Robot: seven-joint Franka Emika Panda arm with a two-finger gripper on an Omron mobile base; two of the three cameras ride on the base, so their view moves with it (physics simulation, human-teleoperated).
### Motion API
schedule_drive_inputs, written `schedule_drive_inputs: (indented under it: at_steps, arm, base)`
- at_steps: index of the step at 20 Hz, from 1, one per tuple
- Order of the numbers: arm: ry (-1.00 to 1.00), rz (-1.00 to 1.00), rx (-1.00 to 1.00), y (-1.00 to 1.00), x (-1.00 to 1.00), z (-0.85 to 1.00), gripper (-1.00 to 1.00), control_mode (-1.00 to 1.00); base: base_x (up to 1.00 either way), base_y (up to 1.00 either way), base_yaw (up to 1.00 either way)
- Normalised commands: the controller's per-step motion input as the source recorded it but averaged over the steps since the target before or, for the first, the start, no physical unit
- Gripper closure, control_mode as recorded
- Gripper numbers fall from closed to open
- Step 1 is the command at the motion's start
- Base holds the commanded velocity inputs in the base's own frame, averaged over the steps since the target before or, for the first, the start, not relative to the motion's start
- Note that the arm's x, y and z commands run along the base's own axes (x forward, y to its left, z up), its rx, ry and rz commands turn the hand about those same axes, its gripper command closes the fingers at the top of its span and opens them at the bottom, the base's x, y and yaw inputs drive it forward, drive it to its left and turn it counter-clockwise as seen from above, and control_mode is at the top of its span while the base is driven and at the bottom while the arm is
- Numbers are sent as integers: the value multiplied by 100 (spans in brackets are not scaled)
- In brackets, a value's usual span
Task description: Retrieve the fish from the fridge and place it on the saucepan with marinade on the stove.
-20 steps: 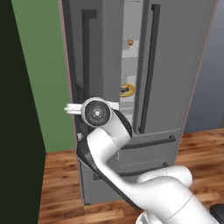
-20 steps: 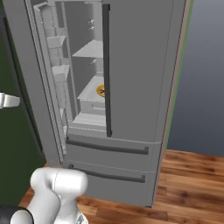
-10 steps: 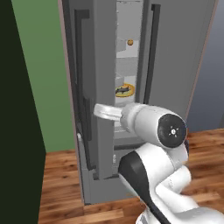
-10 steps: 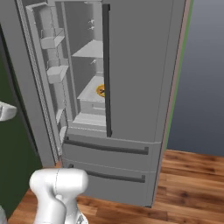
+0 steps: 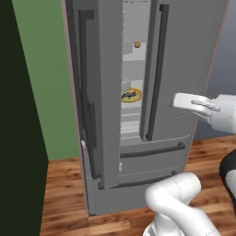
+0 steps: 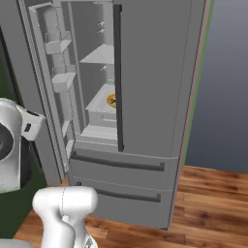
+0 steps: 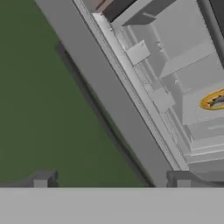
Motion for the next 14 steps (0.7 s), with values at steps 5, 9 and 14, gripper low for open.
schedule_drive_inputs:
  at_steps: [5, 9, 14]
  arm:
    - [8, 21, 10, -53, 28, 0, -100, -100]
    - [7, 9, 3, -29, 52, 0, -100, -100]
    - [4, 4, 0, -6, 68, 0, -100, -100]
  base:
    - [0, 0, 0]
    - [0, 0, 0]
    - [0, 0, 0]
